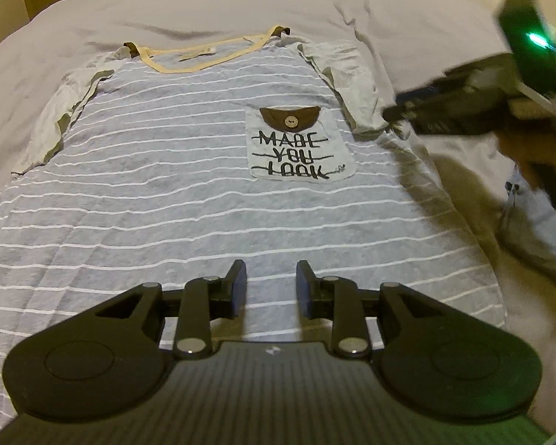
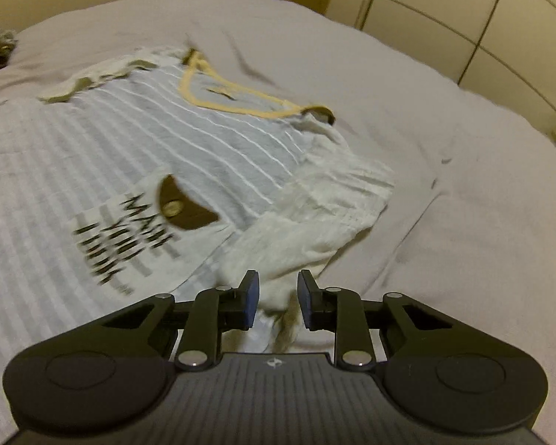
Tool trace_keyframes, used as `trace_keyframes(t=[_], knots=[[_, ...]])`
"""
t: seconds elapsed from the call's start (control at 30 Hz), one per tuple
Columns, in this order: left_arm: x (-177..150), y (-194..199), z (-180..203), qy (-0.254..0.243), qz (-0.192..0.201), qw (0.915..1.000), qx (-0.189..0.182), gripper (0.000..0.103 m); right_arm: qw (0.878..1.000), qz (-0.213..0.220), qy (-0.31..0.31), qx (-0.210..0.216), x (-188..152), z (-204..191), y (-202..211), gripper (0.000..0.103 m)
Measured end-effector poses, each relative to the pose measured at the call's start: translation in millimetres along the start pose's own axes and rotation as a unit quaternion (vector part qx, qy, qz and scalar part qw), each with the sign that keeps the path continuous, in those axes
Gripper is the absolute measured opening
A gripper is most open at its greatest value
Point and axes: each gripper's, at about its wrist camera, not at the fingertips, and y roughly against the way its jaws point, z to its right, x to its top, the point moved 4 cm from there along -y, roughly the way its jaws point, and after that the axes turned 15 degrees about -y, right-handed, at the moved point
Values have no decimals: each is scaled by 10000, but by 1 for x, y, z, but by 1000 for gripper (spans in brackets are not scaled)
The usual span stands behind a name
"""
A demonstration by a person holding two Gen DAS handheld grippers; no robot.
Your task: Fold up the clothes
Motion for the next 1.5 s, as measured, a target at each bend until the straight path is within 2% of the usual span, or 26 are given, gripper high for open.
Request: trace_keyframes(t=[0.1, 0.17, 0.3, 0.33, 0.43, 0.53, 0.6, 0.7, 0.77, 0.8, 0.9, 1.0, 1.1, 1.17, 1.27, 1.3, 1.37, 1.43, 1.5], knots=[[-4, -1, 1, 0, -7, 10000, -8, 24, 9977, -657, -30, 140, -3, 3, -35, 28], [-5, 2, 0, 15, 8, 10000, 3, 24, 9984, -549, 57, 149, 6, 2, -31, 27], [-8, 7, -6, 169, 42, 9998, 67, 25, 9998, 108, 6, 140, 33, 4, -8, 26], [-8, 7, -7, 208, 37, 9997, 87, 25, 9998, 160, -7, 129, 38, 5, -11, 26], [-10, 4, -14, 283, 33, 9994, 173, 25, 9999, 48, -43, 80, 52, 8, -42, 27], [-12, 3, -18, 328, 63, 9991, 274, 25, 9986, -338, -254, 326, 55, 8, -82, 27], [-15, 5, -19, 284, 57, 9990, 351, 25, 9983, -275, -295, 432, 56, 4, -81, 27], [-20, 14, -18, 253, -15, 9987, 448, 26, 9980, -66, -286, 568, 48, -6, -50, 27], [-22, 23, -16, 201, -65, 9984, 525, 27, 9972, -165, -298, 659, 29, -14, -25, 28], [-23, 28, -15, 159, -90, 9982, 563, 27, 9968, -214, -304, 705, 20, -18, -13, 32], [-25, 50, -9, 107, -157, 9974, 694, 28, 9930, -677, -486, 839, -22, -27, 18, 37], [-28, 77, -1, 134, -162, 9959, 878, 34, 9859, -1264, -541, 951, -65, -34, 44, 48], [-36, 107, 8, 341, -107, 9939, 1043, 38, 9812, -1386, -721, 1130, -88, -38, 86, 50], [-41, 129, 16, 510, -81, 9916, 1185, 44, 9792, -1351, -874, 1236, -98, -38, 118, 50], [-46, 169, 30, 776, 41, 9880, 1332, 60, 9778, -1216, -1077, 1326, -101, -32, 173, 53], [-46, 185, 36, 868, 119, 9866, 1378, 70, 9773, -1168, -1142, 1347, -99, -29, 192, 58], [-45, 216, 45, 1027, 269, 9837, 1452, 80, 9773, -999, -1251, 1389, -94, -23, 231, 66], [-45, 243, 52, 1124, 420, 9808, 1534, 95, 9773, -823, -1315, 1446, -86, -15, 261, 77], [-46, 269, 58, 1191, 569, 9773, 1655, 101, 9779, -680, -1352, 1441, -79, -10, 286, 85]])
